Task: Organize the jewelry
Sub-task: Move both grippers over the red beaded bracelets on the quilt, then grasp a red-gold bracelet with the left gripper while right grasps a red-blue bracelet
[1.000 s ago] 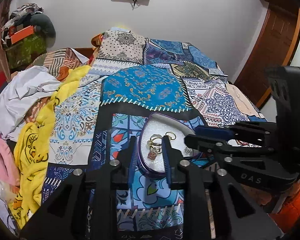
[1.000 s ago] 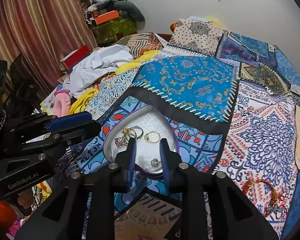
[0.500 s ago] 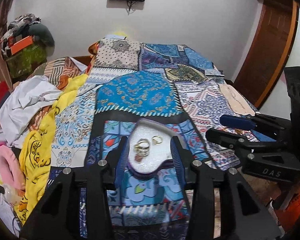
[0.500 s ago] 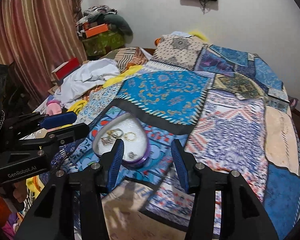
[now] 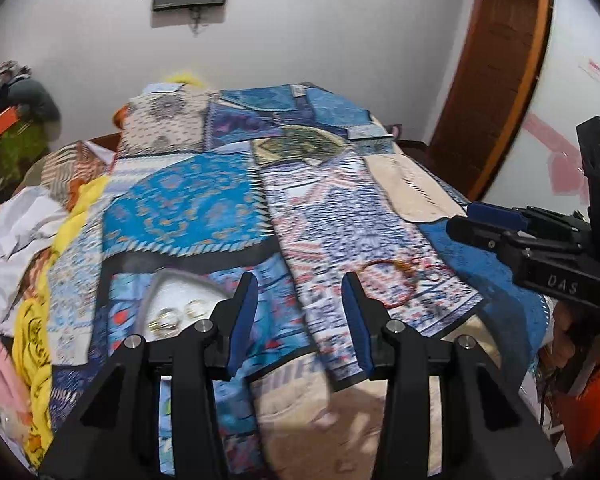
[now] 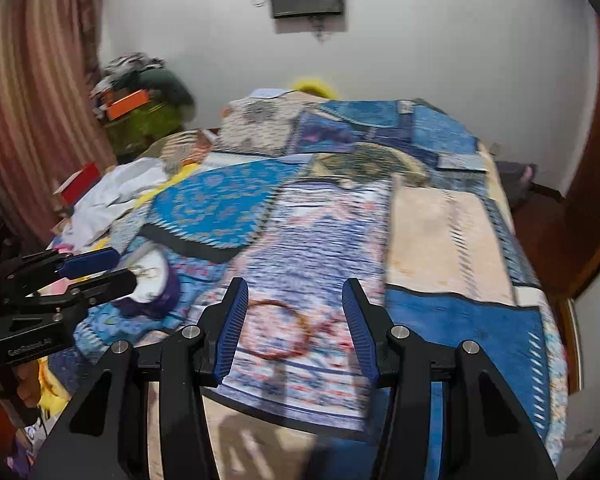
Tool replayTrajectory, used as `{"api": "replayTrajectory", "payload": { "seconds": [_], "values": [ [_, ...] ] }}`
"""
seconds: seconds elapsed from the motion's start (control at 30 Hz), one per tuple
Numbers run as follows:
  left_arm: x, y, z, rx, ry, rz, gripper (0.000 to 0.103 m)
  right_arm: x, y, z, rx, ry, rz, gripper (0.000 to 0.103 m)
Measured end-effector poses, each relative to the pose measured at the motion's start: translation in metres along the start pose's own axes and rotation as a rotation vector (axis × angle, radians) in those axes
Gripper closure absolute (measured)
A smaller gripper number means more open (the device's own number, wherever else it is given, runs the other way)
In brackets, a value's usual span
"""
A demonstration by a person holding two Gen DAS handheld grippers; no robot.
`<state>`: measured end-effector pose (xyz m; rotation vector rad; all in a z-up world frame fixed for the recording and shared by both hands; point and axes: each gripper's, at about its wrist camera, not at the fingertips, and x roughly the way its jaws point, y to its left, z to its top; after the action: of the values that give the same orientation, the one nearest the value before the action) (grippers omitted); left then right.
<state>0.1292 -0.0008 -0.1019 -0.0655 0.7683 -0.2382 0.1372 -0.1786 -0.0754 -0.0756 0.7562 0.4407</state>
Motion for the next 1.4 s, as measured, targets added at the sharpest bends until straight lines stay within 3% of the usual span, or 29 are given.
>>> {"api": "replayTrajectory", "payload": {
  "seconds": [0.2,0.4,0.53,0.67,0.8,1.2,1.27,1.4],
  "values": [
    [0.029,-0.023,0.002,0.042,0.044,-0.051,0.061,-0.009,-0.033,-0.008,0.047,0.002,-0.056,0.058],
    [0.066,-0.026,-0.003,0.005,0.144,-0.103,0.061,-0.003,-0.048,-0.024,0.064,0.045,-0.063,0.058],
    [0.085,-0.024,-0.006,-0.046,0.197,-0.142,0.075,0.006,-0.049,-0.034,0.056,0.083,-0.053,0.058],
    [0.093,-0.029,-0.006,-0.033,0.192,-0.128,0.082,0.014,-0.047,-0.04,0.048,0.1,-0.013,0.058],
    [0.102,-0.03,-0.006,-0.018,0.193,-0.1,0.096,0.023,-0.041,-0.042,0.029,0.121,0.013,0.058],
    [0.085,-0.028,-0.008,0.002,0.132,-0.073,0.096,0.047,-0.021,-0.041,-0.006,0.136,0.058,0.058],
    [0.079,-0.026,-0.008,0.001,0.121,-0.068,0.096,0.051,-0.017,-0.044,-0.019,0.138,0.056,0.06],
    [0.07,-0.021,-0.005,-0.004,0.1,-0.059,0.096,0.054,-0.011,-0.045,-0.04,0.133,0.046,0.078]
  ]
}}
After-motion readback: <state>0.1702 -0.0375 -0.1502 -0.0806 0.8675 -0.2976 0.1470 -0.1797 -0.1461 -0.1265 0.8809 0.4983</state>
